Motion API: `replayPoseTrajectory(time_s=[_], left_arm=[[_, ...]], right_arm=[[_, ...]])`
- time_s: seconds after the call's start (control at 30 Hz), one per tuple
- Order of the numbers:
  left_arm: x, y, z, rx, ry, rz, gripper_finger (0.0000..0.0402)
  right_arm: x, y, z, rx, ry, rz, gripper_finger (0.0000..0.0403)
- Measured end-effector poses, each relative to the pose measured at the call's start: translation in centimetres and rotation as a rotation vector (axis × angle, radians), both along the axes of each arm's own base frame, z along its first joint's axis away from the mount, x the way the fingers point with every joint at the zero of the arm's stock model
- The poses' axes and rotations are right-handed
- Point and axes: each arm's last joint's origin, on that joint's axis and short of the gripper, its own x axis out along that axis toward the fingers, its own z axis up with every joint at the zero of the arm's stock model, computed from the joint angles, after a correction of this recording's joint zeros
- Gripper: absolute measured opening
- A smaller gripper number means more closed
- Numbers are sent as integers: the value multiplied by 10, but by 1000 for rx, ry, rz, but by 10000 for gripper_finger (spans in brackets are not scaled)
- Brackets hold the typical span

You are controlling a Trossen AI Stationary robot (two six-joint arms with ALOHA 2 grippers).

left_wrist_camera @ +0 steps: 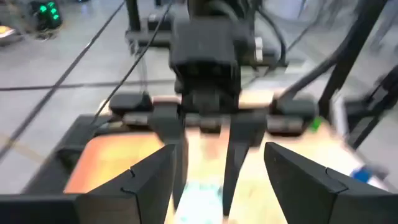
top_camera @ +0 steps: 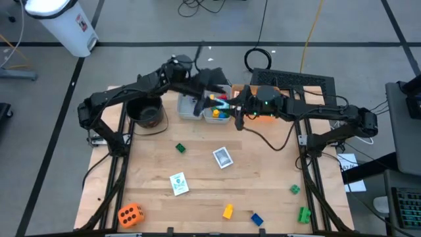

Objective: Pick & Place Toys
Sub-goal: Put the light blue gamepiece into the right gray bin

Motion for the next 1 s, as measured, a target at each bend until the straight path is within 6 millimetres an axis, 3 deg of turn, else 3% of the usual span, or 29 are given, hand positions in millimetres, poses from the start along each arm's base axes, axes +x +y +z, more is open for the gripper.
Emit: replayPoseTrajectory(time_s=[0.33, 0.67, 1.0], left_arm=[[7, -21, -7, 98, 111, 29, 244], [20, -21, -32, 52, 224, 25, 234], [23, -18, -36, 101, 246, 79, 234]], right_arm=[[-3, -6, -5, 24, 47, 55, 134], [-3, -4, -5, 23, 49, 83, 134], [-2, 1, -7, 22, 74, 103, 134]])
